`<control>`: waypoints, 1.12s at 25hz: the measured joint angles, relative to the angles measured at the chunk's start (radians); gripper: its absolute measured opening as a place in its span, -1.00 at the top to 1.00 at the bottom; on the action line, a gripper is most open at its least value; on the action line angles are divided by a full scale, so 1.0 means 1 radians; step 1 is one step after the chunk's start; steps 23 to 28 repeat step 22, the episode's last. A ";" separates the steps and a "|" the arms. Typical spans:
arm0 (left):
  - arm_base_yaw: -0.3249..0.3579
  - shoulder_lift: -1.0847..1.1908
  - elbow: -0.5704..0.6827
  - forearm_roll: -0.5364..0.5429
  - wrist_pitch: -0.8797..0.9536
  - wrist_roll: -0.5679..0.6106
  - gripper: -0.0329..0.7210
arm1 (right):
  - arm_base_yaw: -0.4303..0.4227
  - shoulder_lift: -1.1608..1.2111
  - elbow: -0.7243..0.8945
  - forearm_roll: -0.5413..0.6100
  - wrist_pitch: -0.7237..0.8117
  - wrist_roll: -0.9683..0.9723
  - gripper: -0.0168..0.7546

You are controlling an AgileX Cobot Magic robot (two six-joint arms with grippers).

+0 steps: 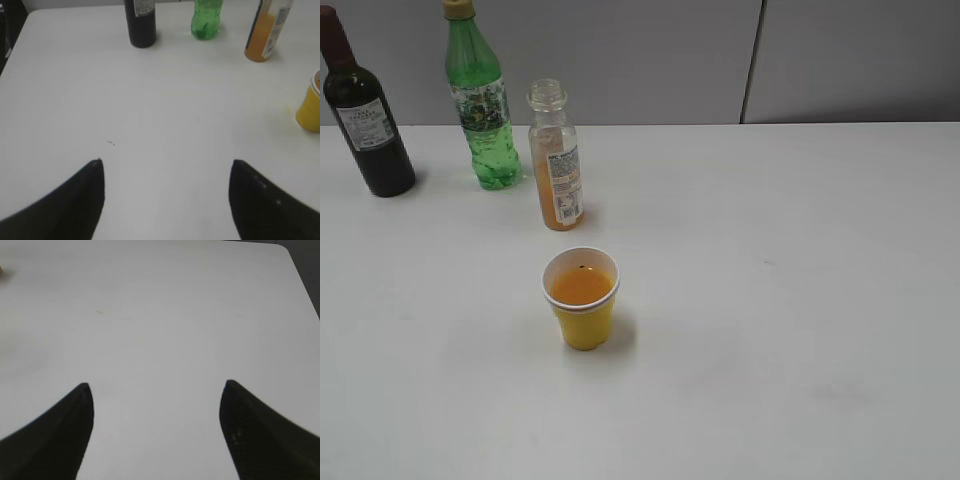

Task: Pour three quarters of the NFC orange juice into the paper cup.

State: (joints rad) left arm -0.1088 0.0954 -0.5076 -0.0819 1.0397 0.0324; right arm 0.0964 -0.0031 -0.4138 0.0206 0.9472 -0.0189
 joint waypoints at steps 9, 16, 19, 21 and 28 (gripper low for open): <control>0.000 -0.080 0.000 -0.001 0.001 0.000 -0.65 | 0.000 0.000 0.000 0.000 0.000 0.000 -0.58; 0.000 -0.081 0.000 -0.001 0.001 0.000 -0.65 | 0.000 0.000 0.000 0.000 0.000 0.000 -0.58; 0.000 -0.081 0.000 -0.001 0.001 0.000 -0.65 | 0.000 0.000 0.000 0.000 0.000 0.000 -0.58; 0.000 -0.081 0.000 -0.001 0.001 0.000 -0.65 | 0.000 0.000 0.000 0.000 0.000 0.000 -0.58; 0.000 -0.081 0.000 -0.001 0.001 0.000 -0.65 | 0.000 0.000 0.000 0.000 0.000 0.000 -0.58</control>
